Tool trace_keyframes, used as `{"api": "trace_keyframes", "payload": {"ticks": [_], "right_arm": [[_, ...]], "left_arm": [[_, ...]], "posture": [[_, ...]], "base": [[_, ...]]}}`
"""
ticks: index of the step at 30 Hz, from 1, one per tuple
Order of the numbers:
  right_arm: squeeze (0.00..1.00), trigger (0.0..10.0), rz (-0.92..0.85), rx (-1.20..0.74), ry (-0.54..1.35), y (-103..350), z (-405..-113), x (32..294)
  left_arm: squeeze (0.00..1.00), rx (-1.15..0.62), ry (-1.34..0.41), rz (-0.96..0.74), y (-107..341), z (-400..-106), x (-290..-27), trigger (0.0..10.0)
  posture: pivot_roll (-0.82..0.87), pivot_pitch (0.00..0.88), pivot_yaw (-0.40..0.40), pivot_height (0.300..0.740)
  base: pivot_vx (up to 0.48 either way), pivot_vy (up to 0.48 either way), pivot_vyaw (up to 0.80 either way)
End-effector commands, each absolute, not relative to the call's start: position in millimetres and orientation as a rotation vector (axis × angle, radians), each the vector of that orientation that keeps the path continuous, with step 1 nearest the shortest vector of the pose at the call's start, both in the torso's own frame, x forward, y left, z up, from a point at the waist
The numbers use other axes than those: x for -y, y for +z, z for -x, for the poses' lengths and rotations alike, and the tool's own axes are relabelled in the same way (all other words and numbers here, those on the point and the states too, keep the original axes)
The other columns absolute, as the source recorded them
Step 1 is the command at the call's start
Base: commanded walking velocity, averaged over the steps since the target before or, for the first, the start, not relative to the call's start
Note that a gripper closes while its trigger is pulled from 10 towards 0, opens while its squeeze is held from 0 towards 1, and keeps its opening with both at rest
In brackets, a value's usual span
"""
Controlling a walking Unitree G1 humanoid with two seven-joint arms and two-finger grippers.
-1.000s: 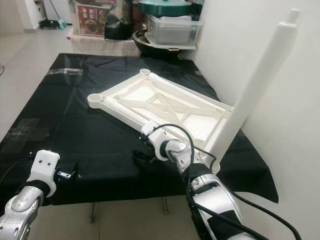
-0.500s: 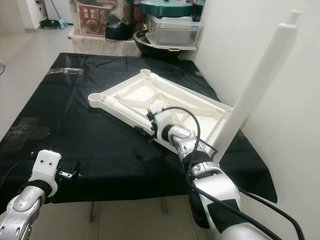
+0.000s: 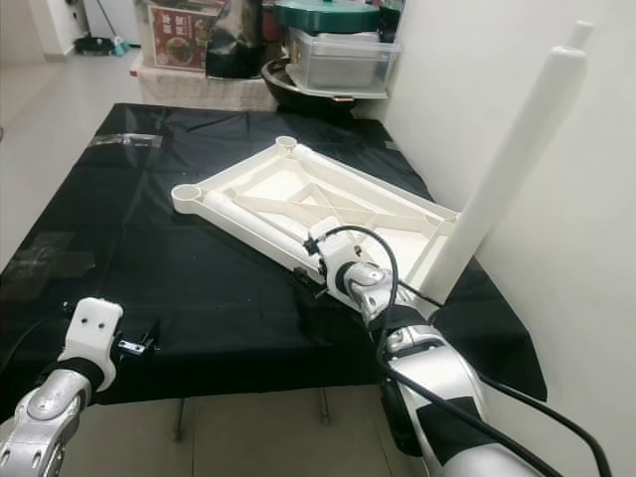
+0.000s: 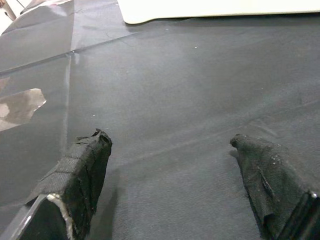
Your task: Building children table
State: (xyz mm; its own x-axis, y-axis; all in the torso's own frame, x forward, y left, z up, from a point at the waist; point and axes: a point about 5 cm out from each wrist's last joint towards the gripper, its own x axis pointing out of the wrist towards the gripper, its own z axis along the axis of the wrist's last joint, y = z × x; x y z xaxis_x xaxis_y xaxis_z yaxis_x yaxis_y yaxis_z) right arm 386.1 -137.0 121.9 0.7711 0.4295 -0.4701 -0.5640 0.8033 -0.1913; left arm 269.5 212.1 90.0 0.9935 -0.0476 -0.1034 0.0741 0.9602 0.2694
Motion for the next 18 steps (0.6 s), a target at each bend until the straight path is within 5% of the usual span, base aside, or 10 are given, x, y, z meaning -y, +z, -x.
{"api": "trace_keyframes", "payload": {"ticks": [1, 14, 15, 16, 18], "right_arm": [[0.00, 10.0, 0.349, -0.481, 0.585, 111, -380, 140], [0.00, 9.8, 0.424, -0.573, 0.704, 91, -367, 134], [0.00, 6.5, 0.443, -0.595, 0.746, 88, -364, 133], [0.00, 0.0, 0.457, -0.612, 0.784, 85, -362, 133], [0.00, 0.0, 0.486, -0.627, 0.829, 82, -359, 133]], "left_arm": [[0.00, -0.106, -0.079, -0.266, 87, -271, -207, 10.0], [0.00, -0.106, -0.080, -0.270, 87, -271, -207, 10.0], [0.00, -0.106, -0.079, -0.270, 87, -271, -207, 10.0], [0.00, -0.106, -0.079, -0.270, 87, -271, -207, 10.0], [0.00, -0.107, -0.079, -0.271, 87, -271, -207, 10.0]], "posture": [[0.19, 0.000, -0.139, 0.740], [0.20, 0.000, -0.144, 0.740], [0.20, 0.000, -0.146, 0.740], [0.20, 0.000, -0.146, 0.740], [0.20, 0.000, -0.146, 0.740]], "base": [[0.000, 0.000, 0.00], [0.000, 0.000, 0.00], [0.000, 0.000, 0.00], [0.000, 0.000, 0.00], [0.000, 0.000, 0.00]]}}
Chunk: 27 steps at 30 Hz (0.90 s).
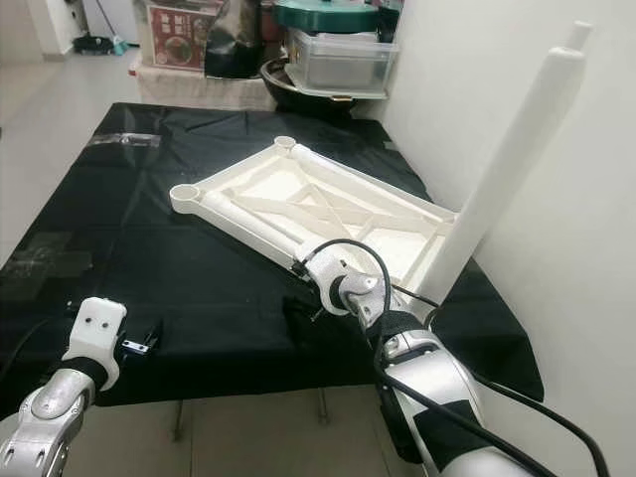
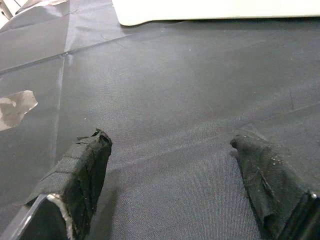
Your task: Building children table
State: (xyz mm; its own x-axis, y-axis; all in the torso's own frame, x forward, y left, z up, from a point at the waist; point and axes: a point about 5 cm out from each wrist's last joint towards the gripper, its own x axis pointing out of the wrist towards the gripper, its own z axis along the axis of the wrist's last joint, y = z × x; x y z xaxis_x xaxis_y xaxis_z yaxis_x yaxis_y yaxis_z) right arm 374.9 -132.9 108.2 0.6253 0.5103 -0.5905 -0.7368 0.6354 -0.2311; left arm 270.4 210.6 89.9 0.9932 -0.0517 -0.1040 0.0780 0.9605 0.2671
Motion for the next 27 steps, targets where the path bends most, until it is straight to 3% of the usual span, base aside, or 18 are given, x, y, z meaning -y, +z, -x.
{"api": "trace_keyframes", "payload": {"ticks": [1, 9, 25, 27], "right_arm": [[0.00, 0.0, 0.523, -0.637, 0.868, 80, -356, 133], [0.00, 0.0, 0.664, -0.655, 1.098, 75, -344, 140], [0.00, 0.0, 0.996, -0.543, 1.189, 79, -341, 156], [0.00, 0.0, 1.142, -0.462, 1.259, 88, -343, 155]], "left_arm": [[0.00, -0.107, -0.079, -0.271, 87, -271, -207, 10.0], [0.00, -0.114, -0.075, -0.273, 86, -270, -209, 10.0], [0.00, -0.114, -0.078, -0.278, 86, -270, -209, 10.0], [0.00, -0.115, -0.081, -0.279, 86, -270, -209, 10.0]], "posture": [[0.20, 0.000, -0.147, 0.740], [0.20, 0.000, -0.149, 0.740], [0.19, 0.000, -0.142, 0.740], [0.19, 0.000, -0.137, 0.740]], "base": [[0.000, 0.000, 0.00], [0.000, 0.000, 0.00], [0.000, 0.000, 0.00], [0.000, 0.000, 0.00]]}}
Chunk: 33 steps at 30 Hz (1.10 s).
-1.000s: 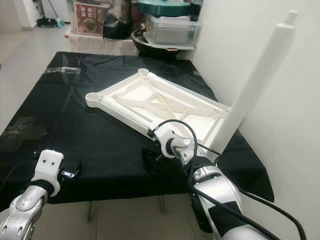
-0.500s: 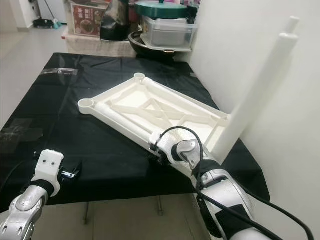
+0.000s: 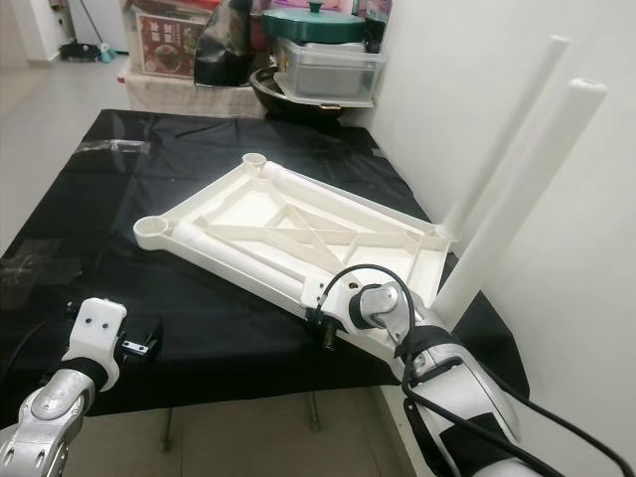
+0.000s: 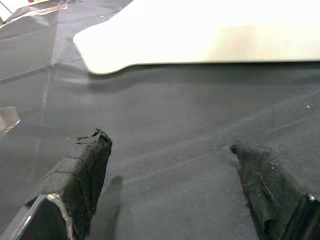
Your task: Building children table
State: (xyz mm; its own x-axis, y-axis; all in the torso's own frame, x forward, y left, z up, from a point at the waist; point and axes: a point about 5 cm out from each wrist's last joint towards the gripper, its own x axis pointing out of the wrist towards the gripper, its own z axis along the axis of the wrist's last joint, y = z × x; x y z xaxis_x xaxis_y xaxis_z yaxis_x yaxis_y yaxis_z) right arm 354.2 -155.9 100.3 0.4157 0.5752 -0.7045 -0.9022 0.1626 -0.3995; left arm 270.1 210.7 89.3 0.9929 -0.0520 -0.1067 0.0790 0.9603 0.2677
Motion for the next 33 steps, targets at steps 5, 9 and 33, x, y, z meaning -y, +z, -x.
{"api": "trace_keyframes", "payload": {"ticks": [5, 9, 33], "right_arm": [[0.00, 0.0, 1.285, -0.369, 1.302, 103, -348, 151], [0.00, 0.0, 1.439, -0.283, 1.292, 117, -355, 148], [0.00, 10.0, 1.279, -0.147, 1.036, 175, -387, 140]], "left_arm": [[0.00, -0.115, -0.086, -0.280, 86, -271, -208, 10.0], [0.00, -0.112, -0.088, -0.282, 87, -272, -209, 10.0], [0.00, -0.092, -0.141, -0.283, 95, -280, -199, 10.0]], "posture": [[0.19, 0.000, -0.133, 0.740], [0.19, 0.000, -0.131, 0.740], [0.18, 0.000, -0.110, 0.740]], "base": [[0.000, 0.000, 0.00], [0.000, 0.000, 0.00], [0.000, 0.000, 0.00]]}}
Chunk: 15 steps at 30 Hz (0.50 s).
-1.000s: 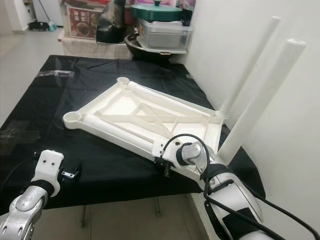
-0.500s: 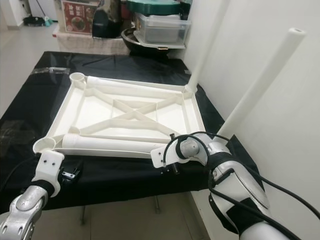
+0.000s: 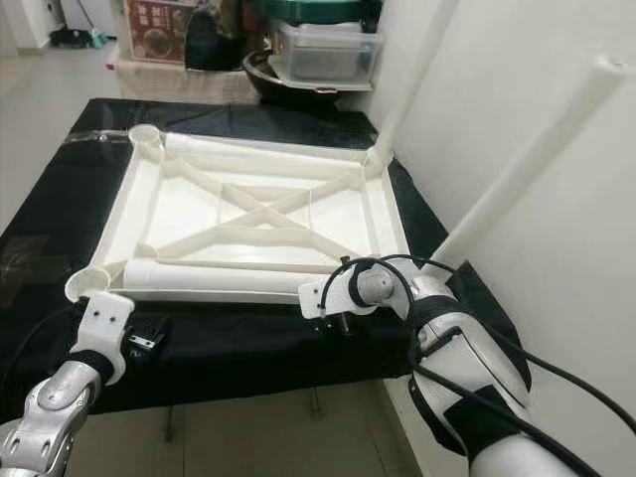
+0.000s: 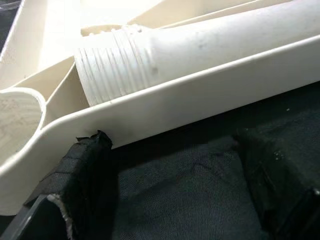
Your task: Building children table
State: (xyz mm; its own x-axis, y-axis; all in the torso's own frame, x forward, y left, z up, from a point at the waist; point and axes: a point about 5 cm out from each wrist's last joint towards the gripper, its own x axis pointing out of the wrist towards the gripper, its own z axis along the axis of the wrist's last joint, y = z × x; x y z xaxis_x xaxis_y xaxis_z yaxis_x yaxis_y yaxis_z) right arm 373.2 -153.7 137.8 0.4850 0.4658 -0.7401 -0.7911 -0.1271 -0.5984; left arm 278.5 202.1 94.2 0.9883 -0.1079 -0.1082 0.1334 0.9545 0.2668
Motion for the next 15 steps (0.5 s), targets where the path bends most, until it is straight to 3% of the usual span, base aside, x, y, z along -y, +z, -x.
{"api": "trace_keyframes", "payload": {"ticks": [1, 2, 3, 10, 15], "right_arm": [[0.75, 10.0, 1.227, -0.133, 1.034, 183, -389, 139], [0.75, 10.0, 1.227, -0.133, 1.034, 183, -389, 139], [1.00, 10.0, 1.190, -0.125, 1.034, 188, -390, 138], [1.00, 10.0, 1.031, -0.052, 0.981, 205, -394, 135], [1.00, 10.0, 0.754, 0.067, 0.930, 224, -398, 130]], "left_arm": [[0.00, -0.094, -0.143, -0.282, 94, -279, -198, 10.0], [0.00, -0.094, -0.143, -0.282, 94, -279, -198, 10.0], [0.00, -0.096, -0.145, -0.281, 93, -278, -197, 10.0], [0.00, -0.101, -0.146, -0.275, 92, -277, -194, 10.0], [0.00, -0.083, -0.140, -0.271, 97, -277, -195, 10.0]], "posture": [[0.18, 0.000, -0.112, 0.740], [0.18, 0.000, -0.112, 0.740], [0.18, 0.000, -0.113, 0.740], [0.18, 0.000, -0.118, 0.740], [0.18, 0.000, -0.122, 0.740]], "base": [[0.000, 0.000, 0.00], [0.000, 0.000, 0.00], [0.000, 0.000, 0.00], [0.000, 0.000, 0.00], [0.000, 0.000, 0.00]]}}
